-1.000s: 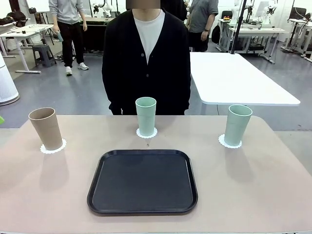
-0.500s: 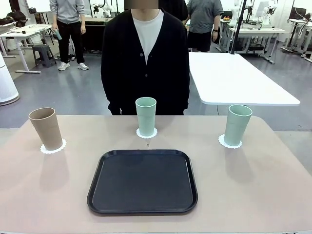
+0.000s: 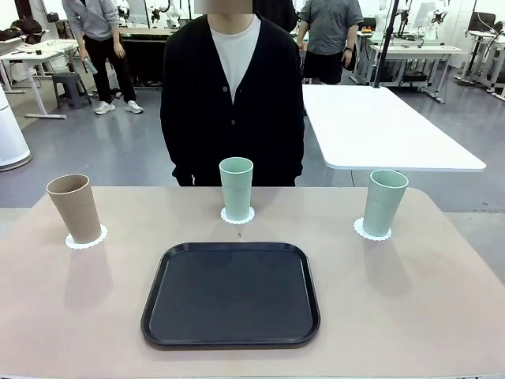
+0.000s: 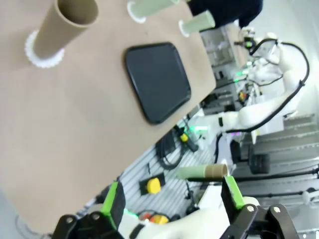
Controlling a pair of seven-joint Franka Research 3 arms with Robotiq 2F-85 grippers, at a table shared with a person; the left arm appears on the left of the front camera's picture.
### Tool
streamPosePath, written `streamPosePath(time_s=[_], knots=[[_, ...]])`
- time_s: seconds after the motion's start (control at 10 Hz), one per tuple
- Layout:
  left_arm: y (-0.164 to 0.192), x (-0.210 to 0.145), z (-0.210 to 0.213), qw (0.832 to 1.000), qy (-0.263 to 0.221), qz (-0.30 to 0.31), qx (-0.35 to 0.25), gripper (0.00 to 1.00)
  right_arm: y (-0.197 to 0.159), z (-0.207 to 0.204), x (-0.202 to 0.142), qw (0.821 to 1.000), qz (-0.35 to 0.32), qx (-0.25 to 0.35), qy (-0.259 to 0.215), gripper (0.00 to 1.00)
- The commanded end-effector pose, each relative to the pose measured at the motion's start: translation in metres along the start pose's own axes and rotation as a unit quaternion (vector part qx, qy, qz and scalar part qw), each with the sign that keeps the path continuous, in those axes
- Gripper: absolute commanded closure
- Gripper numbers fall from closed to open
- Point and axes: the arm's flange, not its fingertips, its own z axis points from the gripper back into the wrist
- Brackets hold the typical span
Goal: Place coasters on the table and set cups on them.
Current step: Take one Reusable plastic cup from the Flat Tray and place it on a coaster set by the human.
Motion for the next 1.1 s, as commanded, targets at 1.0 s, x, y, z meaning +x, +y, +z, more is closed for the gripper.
streamPosePath(time_s=[1.0], knots=[[0.043,-0.037,0.016,0.996,-0.077,0.018,-0.029,0.00,0.001,-0.001,0.000,1.000,0.000,0.000,-0.004,0.00]])
